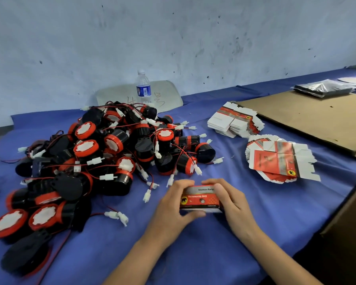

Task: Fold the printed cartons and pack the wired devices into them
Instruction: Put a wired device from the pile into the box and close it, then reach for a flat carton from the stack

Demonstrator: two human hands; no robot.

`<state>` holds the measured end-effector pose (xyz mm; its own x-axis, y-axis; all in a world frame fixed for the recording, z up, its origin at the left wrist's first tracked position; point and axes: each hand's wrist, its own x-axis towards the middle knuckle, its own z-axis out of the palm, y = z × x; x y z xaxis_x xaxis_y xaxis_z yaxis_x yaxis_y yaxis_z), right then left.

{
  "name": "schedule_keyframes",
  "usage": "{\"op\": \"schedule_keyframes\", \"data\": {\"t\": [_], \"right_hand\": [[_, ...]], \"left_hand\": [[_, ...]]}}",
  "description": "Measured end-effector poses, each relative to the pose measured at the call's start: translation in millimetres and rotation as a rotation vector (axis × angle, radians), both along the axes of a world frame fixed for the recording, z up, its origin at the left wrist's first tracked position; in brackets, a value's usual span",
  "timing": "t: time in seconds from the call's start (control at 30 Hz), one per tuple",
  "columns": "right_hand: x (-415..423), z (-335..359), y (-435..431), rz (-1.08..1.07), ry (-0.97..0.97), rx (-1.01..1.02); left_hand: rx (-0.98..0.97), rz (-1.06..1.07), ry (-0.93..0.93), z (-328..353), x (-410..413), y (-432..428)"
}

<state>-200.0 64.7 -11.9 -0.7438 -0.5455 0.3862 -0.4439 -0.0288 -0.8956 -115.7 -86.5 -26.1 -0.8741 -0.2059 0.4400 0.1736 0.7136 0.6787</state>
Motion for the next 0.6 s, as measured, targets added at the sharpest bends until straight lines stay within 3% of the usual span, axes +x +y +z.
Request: {"op": "schedule_keyframes", "data": {"t": [0.17, 0.43, 0.53, 0.6], "right_hand": [[6, -7, -1, -0.054, 0.196, 0.087], [4, -1, -1, -0.099, 0.105, 0.090], [9, 17, 2, -0.125, 0.002, -0.050], [6, 44, 10, -0.233, -0.126, -0.277]], "left_hand": [[0.022, -0.051, 0.001, 2, 5, 7], [0.076, -0.025, -0.077, 2, 3, 14], [0.226, 0.003, 0.019, 4, 6, 15], [0.323, 0.036, 0.107, 2, 6, 8]]}}
